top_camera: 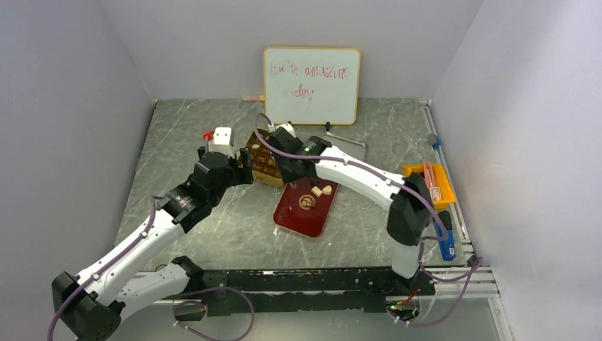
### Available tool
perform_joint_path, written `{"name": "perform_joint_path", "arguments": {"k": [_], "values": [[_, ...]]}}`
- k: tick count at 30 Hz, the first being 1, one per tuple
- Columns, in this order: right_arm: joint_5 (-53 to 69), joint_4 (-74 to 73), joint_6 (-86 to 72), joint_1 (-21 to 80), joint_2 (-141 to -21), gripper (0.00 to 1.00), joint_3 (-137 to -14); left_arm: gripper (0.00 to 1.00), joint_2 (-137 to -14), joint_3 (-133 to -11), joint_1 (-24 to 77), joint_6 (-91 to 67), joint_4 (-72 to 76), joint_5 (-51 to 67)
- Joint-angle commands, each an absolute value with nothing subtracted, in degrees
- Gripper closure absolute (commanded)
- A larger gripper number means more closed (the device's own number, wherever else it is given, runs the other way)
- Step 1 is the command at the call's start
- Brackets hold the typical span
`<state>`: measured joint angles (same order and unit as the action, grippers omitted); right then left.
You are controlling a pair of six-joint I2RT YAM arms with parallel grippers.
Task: Pack the chocolate
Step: Place the fake chocolate in the packing box.
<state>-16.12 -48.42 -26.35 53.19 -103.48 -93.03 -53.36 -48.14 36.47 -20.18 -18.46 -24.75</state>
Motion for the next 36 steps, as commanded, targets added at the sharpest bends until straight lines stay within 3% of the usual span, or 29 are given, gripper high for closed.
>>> {"name": "perform_joint_path", "arguments": {"k": [1, 10, 20, 28, 36], "values": [[-15.96, -47.52, -22.21, 51.66, -109.5, 1.0, -102.64, 0.16, -52.23, -50.37, 36.65, -18.88, -18.79, -26.35], [-13.49, -49.57, -19.78, 49.09, -122.11, 1.0, -118.84, 0.15, -51.15, -50.12, 36.65, -18.48, -19.72, -26.76], [-12.67, -48.8, -19.69, 48.77, -124.79, 0.98, -119.49, 0.15, -50.95, -49.15, 36.56, -18.26, -19.61, -26.61], [-13.04, -48.42, -19.41, 48.68, -124.64, 0.79, -118.68, 0.15, -51.54, -48.96, 36.56, -18.48, -19.07, -25.81], [-13.25, -48.2, -19.29, 48.33, -124.41, 0.72, -117.87, 0.15, -51.33, -48.78, 36.56, -18.89, -19.32, -25.7]]}}
